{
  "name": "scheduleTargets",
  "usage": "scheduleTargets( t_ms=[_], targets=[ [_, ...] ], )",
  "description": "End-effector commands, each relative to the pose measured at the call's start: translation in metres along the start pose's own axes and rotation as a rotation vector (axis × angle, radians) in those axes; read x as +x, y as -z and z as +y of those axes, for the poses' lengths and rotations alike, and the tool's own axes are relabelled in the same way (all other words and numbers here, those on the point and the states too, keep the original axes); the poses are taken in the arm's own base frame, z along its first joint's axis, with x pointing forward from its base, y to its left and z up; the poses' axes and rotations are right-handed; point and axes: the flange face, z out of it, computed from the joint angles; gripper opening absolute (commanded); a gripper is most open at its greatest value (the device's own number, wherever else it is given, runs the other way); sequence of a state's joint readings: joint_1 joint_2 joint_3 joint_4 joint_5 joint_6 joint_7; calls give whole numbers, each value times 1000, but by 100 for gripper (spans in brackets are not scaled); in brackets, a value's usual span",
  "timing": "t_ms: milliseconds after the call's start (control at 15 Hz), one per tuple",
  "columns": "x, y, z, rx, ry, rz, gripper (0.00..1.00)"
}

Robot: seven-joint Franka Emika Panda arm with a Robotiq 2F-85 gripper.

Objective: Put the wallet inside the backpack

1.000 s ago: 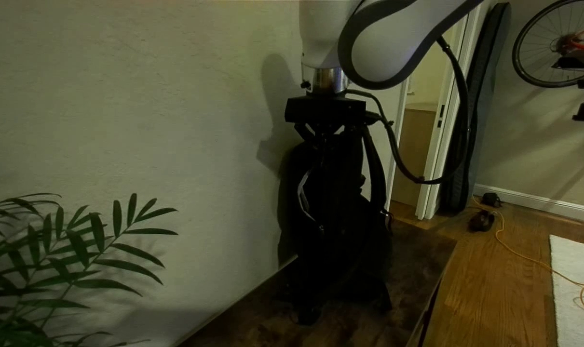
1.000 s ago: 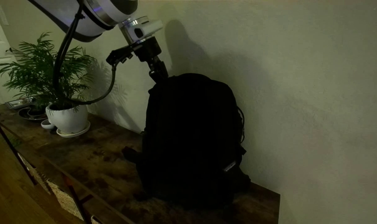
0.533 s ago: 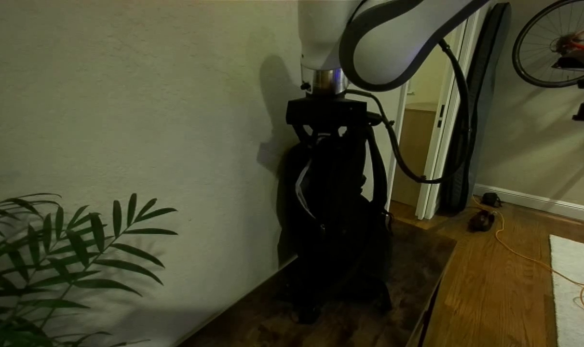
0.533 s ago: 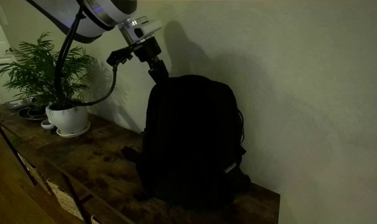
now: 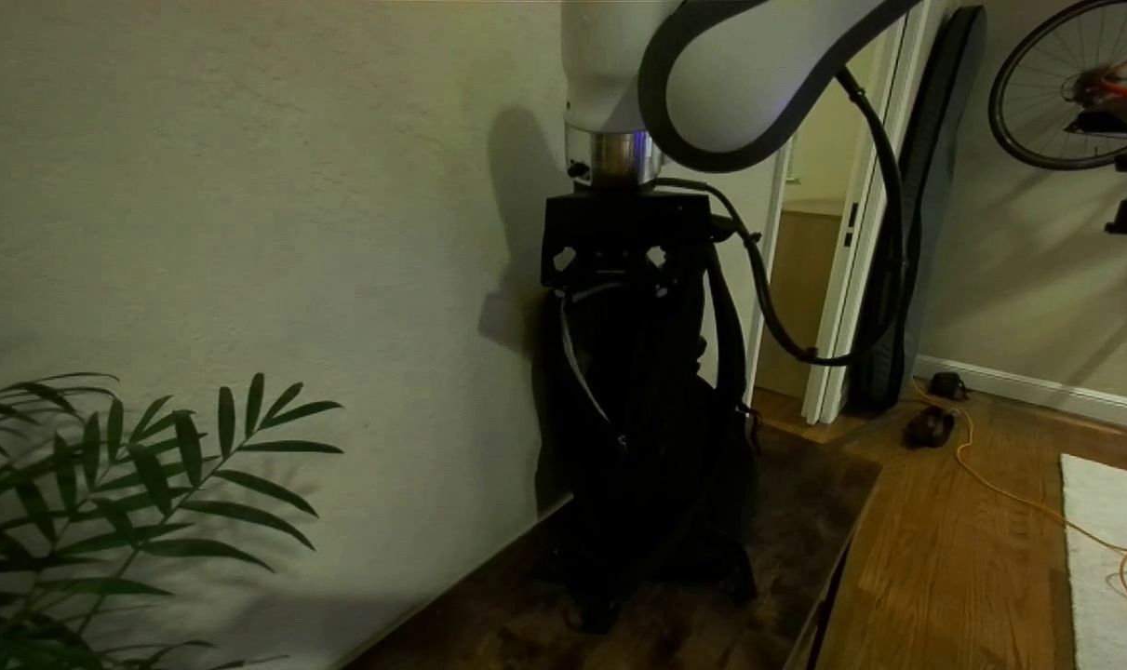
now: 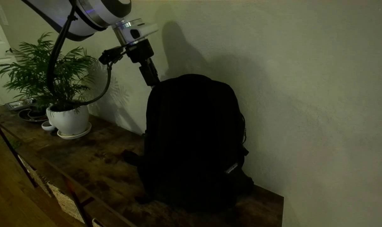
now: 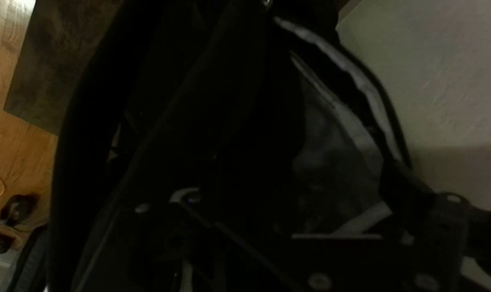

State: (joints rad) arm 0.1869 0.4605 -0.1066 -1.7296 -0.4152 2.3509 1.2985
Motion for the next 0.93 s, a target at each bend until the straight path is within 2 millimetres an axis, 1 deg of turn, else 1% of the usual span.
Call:
scheduleTargets(
  t_ms=[0, 200, 467, 667, 867],
  targets=[
    [-25, 16, 1, 15, 154, -116, 100],
    [-37, 22, -2, 20, 252, -165, 100],
    [-50, 23, -2, 27, 422, -225, 100],
    [-61, 23, 1, 51, 572, -294, 100],
    [-69, 19, 9, 47, 698, -336, 100]
  ],
)
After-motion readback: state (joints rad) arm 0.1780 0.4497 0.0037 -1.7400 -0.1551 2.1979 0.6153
